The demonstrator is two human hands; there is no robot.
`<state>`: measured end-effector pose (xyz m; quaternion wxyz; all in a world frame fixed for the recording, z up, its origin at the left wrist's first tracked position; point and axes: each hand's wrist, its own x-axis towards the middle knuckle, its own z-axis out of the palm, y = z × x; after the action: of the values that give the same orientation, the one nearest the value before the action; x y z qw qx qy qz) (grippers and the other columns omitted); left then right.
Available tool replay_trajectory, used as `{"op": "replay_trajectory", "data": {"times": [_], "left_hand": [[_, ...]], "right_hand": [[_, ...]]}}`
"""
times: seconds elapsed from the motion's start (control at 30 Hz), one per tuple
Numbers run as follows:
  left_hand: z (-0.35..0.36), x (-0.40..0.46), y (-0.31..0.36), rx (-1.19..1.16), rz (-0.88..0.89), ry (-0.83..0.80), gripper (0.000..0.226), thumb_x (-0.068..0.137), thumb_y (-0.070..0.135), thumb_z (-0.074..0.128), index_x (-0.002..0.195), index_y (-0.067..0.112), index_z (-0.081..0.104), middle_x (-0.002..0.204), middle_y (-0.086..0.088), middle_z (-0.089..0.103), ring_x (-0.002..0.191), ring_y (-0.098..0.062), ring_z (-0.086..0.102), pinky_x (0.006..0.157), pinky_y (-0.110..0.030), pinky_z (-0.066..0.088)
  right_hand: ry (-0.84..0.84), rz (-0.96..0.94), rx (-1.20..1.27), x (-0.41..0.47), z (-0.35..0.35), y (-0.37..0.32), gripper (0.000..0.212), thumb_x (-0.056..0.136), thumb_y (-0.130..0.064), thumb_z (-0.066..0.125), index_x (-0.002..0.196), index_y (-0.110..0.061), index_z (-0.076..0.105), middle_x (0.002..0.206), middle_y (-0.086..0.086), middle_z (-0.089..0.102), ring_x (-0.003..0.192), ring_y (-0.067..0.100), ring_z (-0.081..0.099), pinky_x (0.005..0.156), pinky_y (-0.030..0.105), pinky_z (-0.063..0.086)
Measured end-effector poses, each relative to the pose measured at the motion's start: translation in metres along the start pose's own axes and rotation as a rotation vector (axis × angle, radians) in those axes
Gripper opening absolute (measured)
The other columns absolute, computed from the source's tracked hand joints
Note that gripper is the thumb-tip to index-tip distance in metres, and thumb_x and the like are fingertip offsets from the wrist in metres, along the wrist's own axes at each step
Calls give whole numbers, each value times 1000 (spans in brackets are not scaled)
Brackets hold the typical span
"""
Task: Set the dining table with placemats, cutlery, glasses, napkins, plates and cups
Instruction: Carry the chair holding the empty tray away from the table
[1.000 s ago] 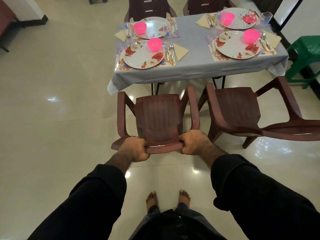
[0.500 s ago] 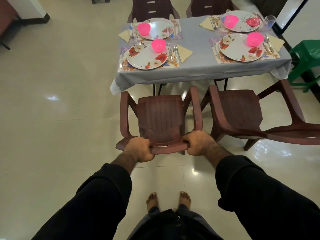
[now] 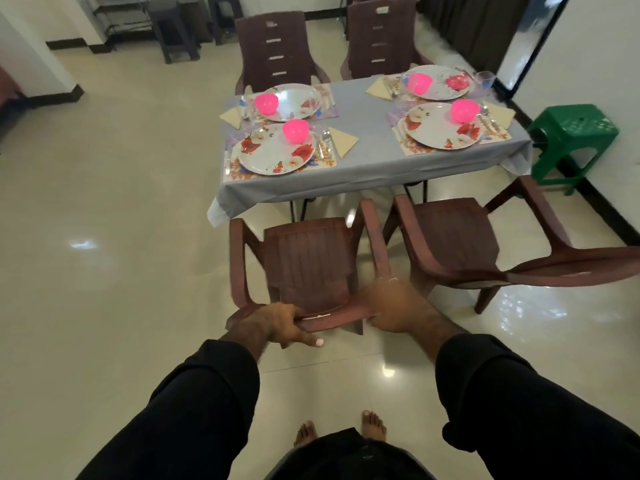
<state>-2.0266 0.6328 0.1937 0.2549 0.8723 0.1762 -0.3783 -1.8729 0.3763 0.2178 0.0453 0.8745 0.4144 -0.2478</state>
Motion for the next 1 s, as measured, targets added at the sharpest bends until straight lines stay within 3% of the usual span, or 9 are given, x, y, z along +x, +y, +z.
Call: {"op": "replay_trajectory", "data": {"times": [0.13,0.27,0.33,0.43,0.53,0.7,0.83,0.93,1.0], "left_hand": [[-7,7,24,-16,92,-71,117,54,98,74,150,33,57,138,5,66,122,-18,62,105,-39,51],[-5,4,41,-54,187,-43,108,63,102,63,147,34,59,138,6,63,120,-16,60,101,-38,50],[-8,1,32,-76,226,-22,103,65,103,58,144,36,62,137,8,66,117,-13,61,102,-39,52],[-21,-8,5,-123,169,28,103,67,103,56,144,35,62,135,8,64,119,-16,62,107,-41,52],[-38,-18,-30,-255,76,138,95,73,95,62,144,32,63,128,8,62,116,-17,61,105,-35,49],[-46,-32,-104,-334,-56,301,118,50,113,47,128,28,69,116,4,71,106,-17,68,100,-40,57],[-75,-35,-151,-343,-78,365,118,55,113,41,134,29,67,123,4,71,112,-19,68,103,-40,55],[-100,-25,-190,-344,-67,392,96,76,98,53,142,29,63,128,1,69,115,-19,66,103,-42,55],[-115,-14,-226,-342,-70,385,94,78,96,54,145,30,60,133,1,69,120,-19,66,106,-44,54]], "right_hand": [[59,69,114,-30,5,17,79,84,-59,69,152,-32,41,154,-3,42,140,25,45,119,49,34],[153,94,174,-44,7,11,82,84,-81,52,149,-31,44,153,-2,44,143,24,42,121,51,31],[184,96,202,-42,1,1,78,88,-81,47,147,-30,47,151,-1,46,144,25,41,122,51,30],[200,109,225,-28,-6,-14,75,90,-82,41,142,-29,49,148,0,49,142,29,43,121,50,32],[203,72,235,4,-9,-28,83,86,-89,31,140,-29,50,141,-2,53,135,27,49,119,50,33],[177,-3,224,53,-24,-74,89,87,-88,35,150,-26,48,150,1,51,141,27,45,119,49,32],[105,-43,176,100,-37,-121,84,92,-83,40,154,-26,43,154,2,47,143,26,44,119,47,30],[98,-47,156,148,-48,-157,92,87,-89,32,154,-27,43,155,3,47,141,28,46,118,49,36],[82,-30,145,183,-54,-186,87,90,-85,36,154,-26,42,156,4,46,141,29,46,117,49,37]]}}
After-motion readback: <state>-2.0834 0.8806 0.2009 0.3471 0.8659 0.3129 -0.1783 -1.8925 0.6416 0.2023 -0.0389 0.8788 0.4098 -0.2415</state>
